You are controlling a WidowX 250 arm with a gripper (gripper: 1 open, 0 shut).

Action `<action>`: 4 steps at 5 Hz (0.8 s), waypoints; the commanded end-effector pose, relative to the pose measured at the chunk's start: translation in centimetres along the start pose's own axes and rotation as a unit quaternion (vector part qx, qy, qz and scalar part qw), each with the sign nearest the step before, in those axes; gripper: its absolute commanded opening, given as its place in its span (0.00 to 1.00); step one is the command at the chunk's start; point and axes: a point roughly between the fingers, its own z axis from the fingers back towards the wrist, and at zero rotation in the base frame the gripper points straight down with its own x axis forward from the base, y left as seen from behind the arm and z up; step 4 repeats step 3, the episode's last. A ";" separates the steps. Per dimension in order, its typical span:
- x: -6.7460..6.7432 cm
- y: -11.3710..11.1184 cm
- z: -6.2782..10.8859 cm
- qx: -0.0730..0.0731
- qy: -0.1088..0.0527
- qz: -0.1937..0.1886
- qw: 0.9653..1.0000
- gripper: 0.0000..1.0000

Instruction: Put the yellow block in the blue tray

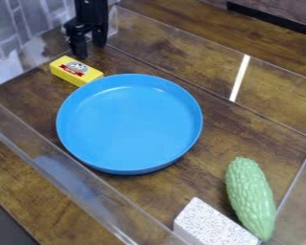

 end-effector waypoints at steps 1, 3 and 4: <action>-0.4 0.7 1.4 0.034 0.011 -0.021 0.999 1.00; -0.4 1.8 1.3 0.036 0.015 -0.027 0.999 1.00; -0.4 1.8 1.3 0.036 0.015 -0.027 0.999 1.00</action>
